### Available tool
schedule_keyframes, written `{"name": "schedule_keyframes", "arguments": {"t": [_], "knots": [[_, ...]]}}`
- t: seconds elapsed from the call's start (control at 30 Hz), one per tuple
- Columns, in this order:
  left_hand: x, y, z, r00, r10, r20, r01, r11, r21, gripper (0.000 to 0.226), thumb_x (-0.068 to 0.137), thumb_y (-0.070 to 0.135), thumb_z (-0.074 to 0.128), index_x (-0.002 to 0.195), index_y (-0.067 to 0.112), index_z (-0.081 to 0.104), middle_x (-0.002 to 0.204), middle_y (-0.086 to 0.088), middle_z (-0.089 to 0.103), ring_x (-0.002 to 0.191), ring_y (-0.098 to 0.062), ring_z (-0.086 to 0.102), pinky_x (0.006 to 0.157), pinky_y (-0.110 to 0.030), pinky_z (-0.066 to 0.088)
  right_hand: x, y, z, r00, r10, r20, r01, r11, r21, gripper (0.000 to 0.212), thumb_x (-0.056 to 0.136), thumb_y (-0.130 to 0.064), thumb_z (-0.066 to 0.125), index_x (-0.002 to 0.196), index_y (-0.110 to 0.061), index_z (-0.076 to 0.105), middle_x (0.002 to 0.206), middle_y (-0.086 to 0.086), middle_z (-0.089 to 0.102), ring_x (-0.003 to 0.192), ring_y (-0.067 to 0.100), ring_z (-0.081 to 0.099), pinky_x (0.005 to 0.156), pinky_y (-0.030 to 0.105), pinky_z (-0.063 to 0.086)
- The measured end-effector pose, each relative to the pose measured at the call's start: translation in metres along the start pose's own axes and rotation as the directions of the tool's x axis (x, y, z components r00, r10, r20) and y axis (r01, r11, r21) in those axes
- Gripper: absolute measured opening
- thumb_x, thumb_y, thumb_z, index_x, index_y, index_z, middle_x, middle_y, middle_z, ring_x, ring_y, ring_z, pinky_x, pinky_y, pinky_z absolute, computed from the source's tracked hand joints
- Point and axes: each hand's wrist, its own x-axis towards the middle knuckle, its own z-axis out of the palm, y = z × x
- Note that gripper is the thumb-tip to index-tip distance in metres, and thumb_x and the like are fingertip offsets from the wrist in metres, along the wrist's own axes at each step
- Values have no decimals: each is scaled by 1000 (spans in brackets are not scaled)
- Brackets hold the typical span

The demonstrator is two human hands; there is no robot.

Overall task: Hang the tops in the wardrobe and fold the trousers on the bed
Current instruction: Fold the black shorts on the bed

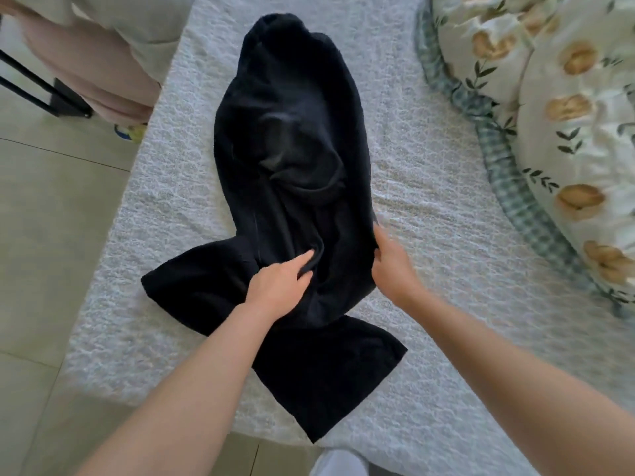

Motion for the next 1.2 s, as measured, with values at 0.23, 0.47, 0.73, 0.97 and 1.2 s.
{"name": "schedule_keyframes", "arguments": {"t": [0.23, 0.47, 0.73, 0.97, 1.2], "knots": [[-112, 20, 66, 983, -6, 181, -13, 995, 100, 44, 102, 45, 37, 145, 49, 35, 106, 5, 70, 97, -21, 65, 72, -32, 45, -130, 63, -10, 994, 80, 74, -80, 997, -13, 68, 92, 6, 27, 144, -36, 39, 119, -7, 59, 104, 15, 57, 85, 27, 48], [-175, 46, 95, 954, -78, 289, 51, 994, 100, 39, 95, 41, 46, 133, 40, 54, 119, 8, 66, 108, -21, 62, 83, -32, 49, -216, 96, -23, 955, 183, 234, -194, 981, 26, 60, 97, 1, 30, 141, -38, 39, 103, -19, 55, 90, 0, 57, 65, 7, 45], [-107, 49, 51, 961, -122, 248, 106, 991, 78, 43, 84, 64, 50, 105, 32, 70, 115, 0, 69, 109, -25, 63, 94, -38, 50, -163, 114, -49, 919, 355, 170, -319, 925, -206, 45, 87, -8, 47, 131, -14, 54, 110, 7, 66, 96, 22, 62, 82, 33, 51], [-1, 8, -15, 972, -226, -67, 215, 967, -133, 27, 95, 34, 55, 111, 15, 64, 110, -6, 65, 102, -27, 60, 84, -37, 50, -64, 55, -68, 972, 235, -18, -235, 963, -134, 49, 98, -22, 49, 144, -9, 38, 125, 5, 57, 93, 16, 55, 82, 28, 42], [59, -13, -30, 947, -317, -46, 292, 913, -284, 55, 97, 33, 55, 143, 6, 41, 142, -15, 48, 126, -34, 50, 102, -43, 43, 8, 18, -57, 972, 230, -47, -232, 972, -29, 61, 99, -35, 52, 149, -12, 27, 143, 9, 45, 127, 27, 48, 89, 32, 40]]}}
